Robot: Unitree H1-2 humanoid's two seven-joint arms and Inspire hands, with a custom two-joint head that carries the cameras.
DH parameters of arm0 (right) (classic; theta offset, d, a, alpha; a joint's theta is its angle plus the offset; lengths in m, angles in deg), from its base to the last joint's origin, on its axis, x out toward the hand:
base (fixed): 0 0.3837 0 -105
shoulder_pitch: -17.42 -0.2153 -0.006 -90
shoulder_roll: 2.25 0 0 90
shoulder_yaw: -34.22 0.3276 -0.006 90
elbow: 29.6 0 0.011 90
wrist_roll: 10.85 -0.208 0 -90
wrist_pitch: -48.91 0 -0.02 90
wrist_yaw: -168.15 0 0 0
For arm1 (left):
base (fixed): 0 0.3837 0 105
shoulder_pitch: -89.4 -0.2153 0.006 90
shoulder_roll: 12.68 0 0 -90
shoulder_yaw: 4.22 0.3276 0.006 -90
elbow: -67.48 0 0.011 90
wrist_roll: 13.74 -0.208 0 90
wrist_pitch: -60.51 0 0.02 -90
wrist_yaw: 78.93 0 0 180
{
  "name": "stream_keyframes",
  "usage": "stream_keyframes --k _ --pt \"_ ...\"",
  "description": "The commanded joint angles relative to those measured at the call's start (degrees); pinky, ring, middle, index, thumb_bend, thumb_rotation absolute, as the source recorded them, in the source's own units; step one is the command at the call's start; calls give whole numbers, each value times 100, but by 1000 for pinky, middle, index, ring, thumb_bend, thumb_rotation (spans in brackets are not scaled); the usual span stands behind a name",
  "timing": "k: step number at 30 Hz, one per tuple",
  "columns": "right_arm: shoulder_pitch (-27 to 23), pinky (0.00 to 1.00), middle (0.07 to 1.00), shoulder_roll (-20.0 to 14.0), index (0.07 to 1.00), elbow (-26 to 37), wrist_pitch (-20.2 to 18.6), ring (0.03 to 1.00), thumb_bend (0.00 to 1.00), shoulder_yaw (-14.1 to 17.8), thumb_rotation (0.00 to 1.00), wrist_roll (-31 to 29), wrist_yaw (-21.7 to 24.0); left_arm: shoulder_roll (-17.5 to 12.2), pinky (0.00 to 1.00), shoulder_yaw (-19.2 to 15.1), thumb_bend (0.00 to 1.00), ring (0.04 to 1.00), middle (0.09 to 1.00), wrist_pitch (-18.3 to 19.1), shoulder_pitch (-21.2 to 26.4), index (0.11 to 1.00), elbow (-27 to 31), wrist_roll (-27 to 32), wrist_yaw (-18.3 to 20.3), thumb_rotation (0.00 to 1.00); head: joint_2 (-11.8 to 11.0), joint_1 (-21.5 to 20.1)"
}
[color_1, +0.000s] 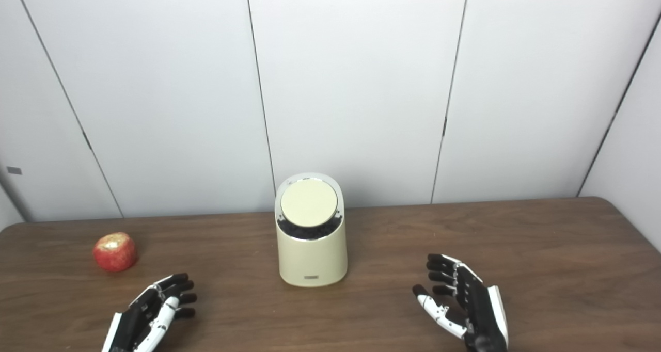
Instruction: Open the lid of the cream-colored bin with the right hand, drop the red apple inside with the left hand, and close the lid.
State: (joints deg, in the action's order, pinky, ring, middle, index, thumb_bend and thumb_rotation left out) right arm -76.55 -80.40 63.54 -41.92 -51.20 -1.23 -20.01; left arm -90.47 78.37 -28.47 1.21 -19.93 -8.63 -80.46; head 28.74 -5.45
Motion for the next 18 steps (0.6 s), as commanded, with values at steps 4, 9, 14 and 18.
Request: stream_keyframes --k 4,9,14,18 --pt "-101 622 708 13 687 204 201 703 275 5 41 -22 -34 -73 592 -34 267 664 713 -103 90 701 43 -35 -20 337 4 -20" --pt "-96 631 712 20 693 218 196 710 279 13 75 -100 -3 -96 597 -17 270 668 717 -99 80 706 62 -52 3 362 10 -22" --pt "-88 622 706 -24 689 197 266 702 281 -16 88 24 -43 -68 597 -24 273 668 715 -87 78 703 64 -24 -8 354 2 -30" --pt "-60 597 693 -87 679 299 319 680 282 -108 105 461 -180 -51 596 -19 273 668 714 -52 64 705 96 -37 -23 347 -1 -53"
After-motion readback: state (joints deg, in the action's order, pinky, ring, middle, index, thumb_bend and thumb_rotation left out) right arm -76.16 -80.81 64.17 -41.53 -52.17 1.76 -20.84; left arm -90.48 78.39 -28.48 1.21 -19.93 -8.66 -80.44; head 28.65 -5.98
